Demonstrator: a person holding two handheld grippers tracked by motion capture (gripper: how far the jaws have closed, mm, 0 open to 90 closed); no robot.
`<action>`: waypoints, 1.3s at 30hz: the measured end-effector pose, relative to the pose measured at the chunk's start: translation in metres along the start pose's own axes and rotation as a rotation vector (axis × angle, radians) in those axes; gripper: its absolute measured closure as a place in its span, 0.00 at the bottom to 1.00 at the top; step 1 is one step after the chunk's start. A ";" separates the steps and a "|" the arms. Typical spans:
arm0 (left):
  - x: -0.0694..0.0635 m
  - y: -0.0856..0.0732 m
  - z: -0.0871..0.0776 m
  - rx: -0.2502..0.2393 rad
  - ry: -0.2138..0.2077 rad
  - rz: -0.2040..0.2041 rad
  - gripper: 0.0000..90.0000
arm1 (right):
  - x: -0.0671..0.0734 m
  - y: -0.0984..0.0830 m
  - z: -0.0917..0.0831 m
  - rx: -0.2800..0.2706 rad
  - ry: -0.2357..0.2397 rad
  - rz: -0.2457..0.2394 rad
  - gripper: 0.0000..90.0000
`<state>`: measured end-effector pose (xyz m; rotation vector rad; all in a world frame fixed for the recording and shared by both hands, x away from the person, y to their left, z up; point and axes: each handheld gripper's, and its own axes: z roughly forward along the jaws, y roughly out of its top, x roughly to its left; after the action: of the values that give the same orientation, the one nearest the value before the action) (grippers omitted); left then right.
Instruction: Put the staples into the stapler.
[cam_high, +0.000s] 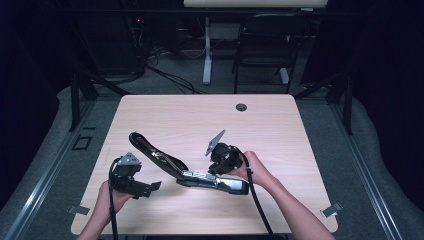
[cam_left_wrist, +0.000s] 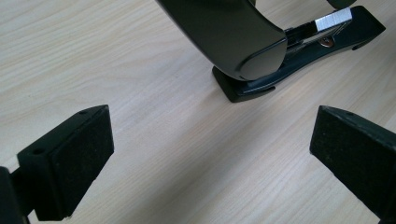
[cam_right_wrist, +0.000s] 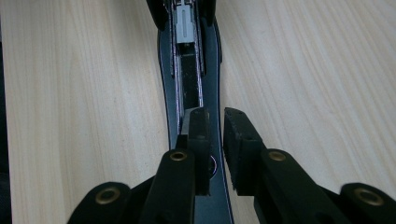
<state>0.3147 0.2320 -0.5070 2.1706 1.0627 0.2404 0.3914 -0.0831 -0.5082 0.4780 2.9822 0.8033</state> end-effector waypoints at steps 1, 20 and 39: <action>0.000 0.000 0.000 0.000 0.000 -0.001 0.00 | 0.000 0.000 0.000 0.004 -0.006 -0.003 0.91; 0.000 0.001 0.000 0.013 -0.007 0.005 0.00 | 0.014 -0.006 -0.012 0.024 -0.024 -0.058 0.92; -0.001 0.001 0.000 0.016 -0.005 0.002 0.00 | 0.016 -0.005 0.000 0.050 -0.024 -0.039 0.84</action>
<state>0.3146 0.2313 -0.5064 2.1854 1.0626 0.2284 0.3742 -0.0828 -0.5094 0.4268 2.9853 0.7169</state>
